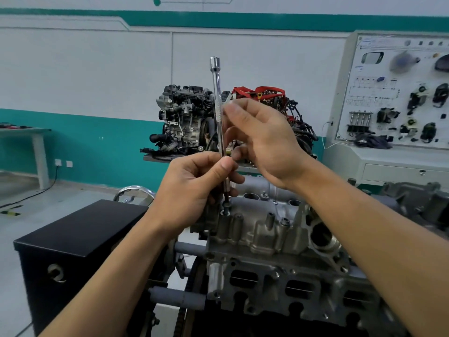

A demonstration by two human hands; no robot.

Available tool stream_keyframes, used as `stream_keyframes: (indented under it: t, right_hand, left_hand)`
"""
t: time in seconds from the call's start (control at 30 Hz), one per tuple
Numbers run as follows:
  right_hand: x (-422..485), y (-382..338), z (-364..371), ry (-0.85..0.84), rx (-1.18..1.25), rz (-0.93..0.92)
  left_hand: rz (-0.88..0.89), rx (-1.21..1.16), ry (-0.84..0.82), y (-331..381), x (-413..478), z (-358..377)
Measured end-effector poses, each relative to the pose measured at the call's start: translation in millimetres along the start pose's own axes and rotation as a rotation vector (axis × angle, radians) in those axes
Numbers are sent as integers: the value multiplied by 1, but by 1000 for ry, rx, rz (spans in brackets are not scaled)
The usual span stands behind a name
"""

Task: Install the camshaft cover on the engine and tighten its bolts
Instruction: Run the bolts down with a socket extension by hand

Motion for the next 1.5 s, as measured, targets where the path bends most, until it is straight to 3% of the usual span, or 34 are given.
stream_keyframes:
  t: [0.13, 0.27, 0.47, 0.63, 0.9, 1.17, 1.5]
  right_hand:
    - [-4, 1, 4, -84, 16, 75]
    - [-6, 0, 2, -45, -15, 35]
    - [-8, -2, -7, 54, -18, -19]
    - [-10, 1, -2, -59, 24, 52]
    - [-10, -1, -8, 47, -10, -3]
    - [-9, 1, -6, -21, -6, 43]
    - [-11, -2, -13, 73, 7, -18]
  left_hand:
    - [-16, -7, -101, 4, 1, 3]
    - [-27, 5, -147, 6, 0, 5]
    - [6, -24, -8, 2, -1, 5]
    - [-23, -2, -55, 0, -2, 3]
    - [-3, -54, -10, 2, -3, 6]
    - [-42, -19, -97, 0, -2, 5]
    - [-5, -45, 5, 2, -2, 6]
Point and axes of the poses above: each hand's wrist, its own x-axis towards the middle knuckle, its own z-axis out of the palm, y = z × x, the point moved 5 cm from there along x, towards the middle knuckle, and after that the axes turned 5 degrees about x, right-handed, at the moved point
